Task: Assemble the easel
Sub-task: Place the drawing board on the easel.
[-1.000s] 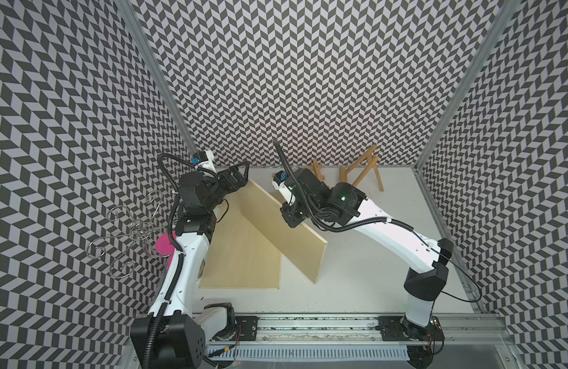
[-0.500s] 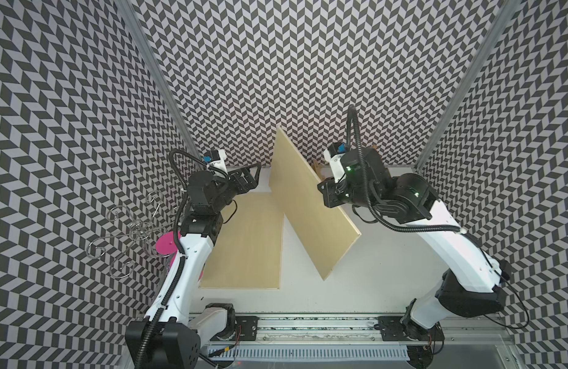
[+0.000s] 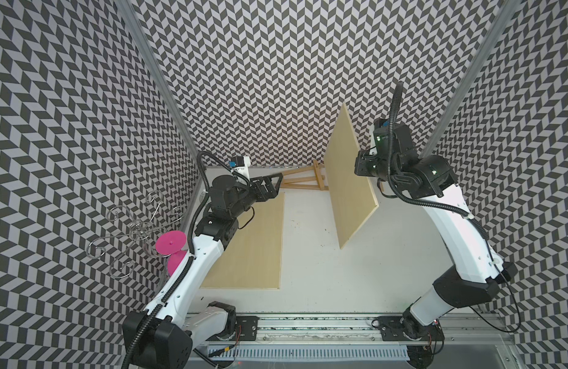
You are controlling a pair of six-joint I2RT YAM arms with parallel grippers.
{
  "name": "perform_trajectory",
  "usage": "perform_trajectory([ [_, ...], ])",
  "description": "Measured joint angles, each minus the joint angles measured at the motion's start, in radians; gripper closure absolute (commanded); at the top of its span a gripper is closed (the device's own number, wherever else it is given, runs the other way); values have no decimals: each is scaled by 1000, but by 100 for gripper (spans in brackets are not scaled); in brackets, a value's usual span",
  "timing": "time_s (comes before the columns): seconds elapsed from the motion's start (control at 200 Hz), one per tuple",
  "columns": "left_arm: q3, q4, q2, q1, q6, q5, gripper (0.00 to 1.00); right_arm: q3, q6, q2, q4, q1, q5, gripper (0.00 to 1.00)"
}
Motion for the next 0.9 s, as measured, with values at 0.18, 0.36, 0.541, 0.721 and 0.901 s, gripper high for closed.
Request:
perform_trajectory([
  [0.18, -21, 14, 19, -32, 0, -10, 1, -4, 20, 29, 8, -75, 23, 100],
  [0.36, -45, 29, 38, -33, 0, -10, 1, -40, 44, 45, 50, -151, -3, 100],
  [0.541, -56, 33, 52, -33, 0, -14, 1, -45, 63, 96, 88, -217, -41, 100],
  [0.721, -68, 45, 59, -33, 0, -14, 1, -55, 68, 130, 131, -251, -80, 100],
  [0.901, -68, 52, 77, -33, 0, -14, 1, -39, 50, 179, 160, -281, -113, 100],
])
